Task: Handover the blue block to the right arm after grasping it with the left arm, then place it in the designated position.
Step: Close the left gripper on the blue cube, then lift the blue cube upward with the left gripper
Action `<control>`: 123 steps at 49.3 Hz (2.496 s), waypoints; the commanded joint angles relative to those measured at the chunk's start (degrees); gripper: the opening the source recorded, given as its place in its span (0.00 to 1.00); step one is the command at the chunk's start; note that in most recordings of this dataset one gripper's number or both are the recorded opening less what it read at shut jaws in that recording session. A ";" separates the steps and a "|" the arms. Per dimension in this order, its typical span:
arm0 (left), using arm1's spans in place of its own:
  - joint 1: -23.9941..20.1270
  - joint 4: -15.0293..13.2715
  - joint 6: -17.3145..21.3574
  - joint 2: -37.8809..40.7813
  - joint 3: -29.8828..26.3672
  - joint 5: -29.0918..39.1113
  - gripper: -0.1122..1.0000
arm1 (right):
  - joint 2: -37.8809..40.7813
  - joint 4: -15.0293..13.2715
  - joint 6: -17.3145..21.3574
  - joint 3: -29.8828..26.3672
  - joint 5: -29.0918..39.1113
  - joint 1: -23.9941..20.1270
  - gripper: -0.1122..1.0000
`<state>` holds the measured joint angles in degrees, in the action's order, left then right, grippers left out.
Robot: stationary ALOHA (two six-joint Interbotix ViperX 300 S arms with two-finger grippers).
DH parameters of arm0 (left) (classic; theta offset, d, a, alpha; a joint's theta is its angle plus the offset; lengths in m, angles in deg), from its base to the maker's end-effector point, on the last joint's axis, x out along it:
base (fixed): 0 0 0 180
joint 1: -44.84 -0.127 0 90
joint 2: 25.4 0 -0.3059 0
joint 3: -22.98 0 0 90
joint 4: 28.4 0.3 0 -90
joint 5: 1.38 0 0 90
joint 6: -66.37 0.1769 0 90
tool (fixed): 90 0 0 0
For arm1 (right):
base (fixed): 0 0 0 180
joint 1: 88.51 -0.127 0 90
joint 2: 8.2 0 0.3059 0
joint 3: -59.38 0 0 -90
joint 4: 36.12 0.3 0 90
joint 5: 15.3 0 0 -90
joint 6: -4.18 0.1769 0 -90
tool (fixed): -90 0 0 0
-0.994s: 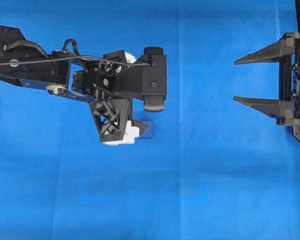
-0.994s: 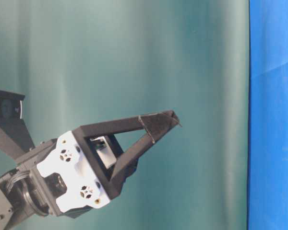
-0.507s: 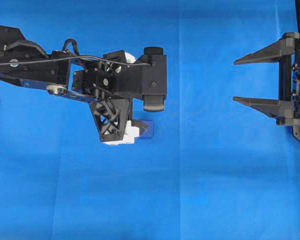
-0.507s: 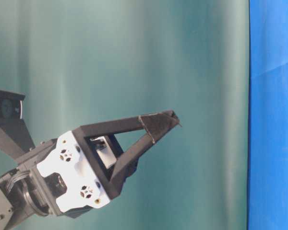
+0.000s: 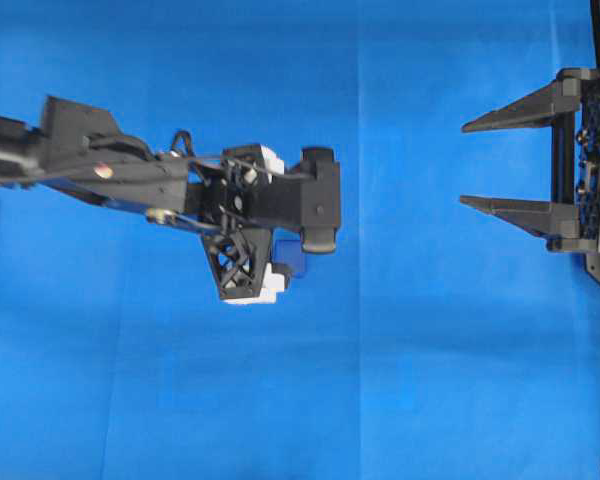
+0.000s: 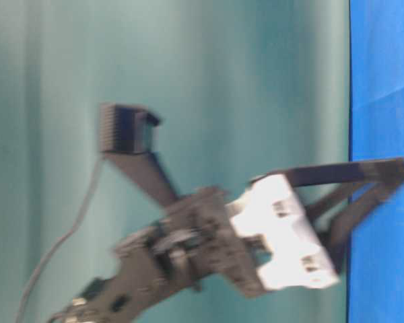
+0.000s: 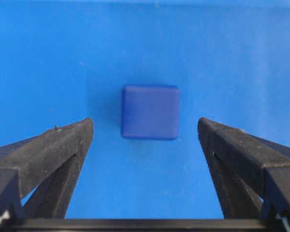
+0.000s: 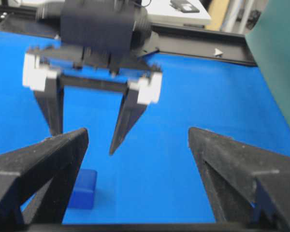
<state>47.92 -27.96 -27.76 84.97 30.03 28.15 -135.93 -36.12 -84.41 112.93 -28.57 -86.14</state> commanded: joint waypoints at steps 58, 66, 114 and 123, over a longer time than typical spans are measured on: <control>0.35 0.18 0.35 8.61 0.70 -9.14 0.92 | 1.58 -0.09 0.00 -1.14 -0.53 0.18 0.98; 0.79 0.44 0.79 8.61 0.79 -9.14 0.73 | 1.58 -0.09 0.00 -1.14 -0.53 0.09 0.98; 1.05 0.44 0.53 3.43 -0.53 -4.66 0.54 | 2.11 -0.09 0.00 -1.14 -0.35 0.09 0.98; 1.05 0.44 0.53 -1.41 -2.37 0.44 0.54 | 2.11 -0.09 0.00 -1.14 -0.26 0.09 0.98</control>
<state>48.80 -27.61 -27.32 87.61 29.77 26.92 -134.09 -36.12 -84.41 112.93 -28.57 -86.14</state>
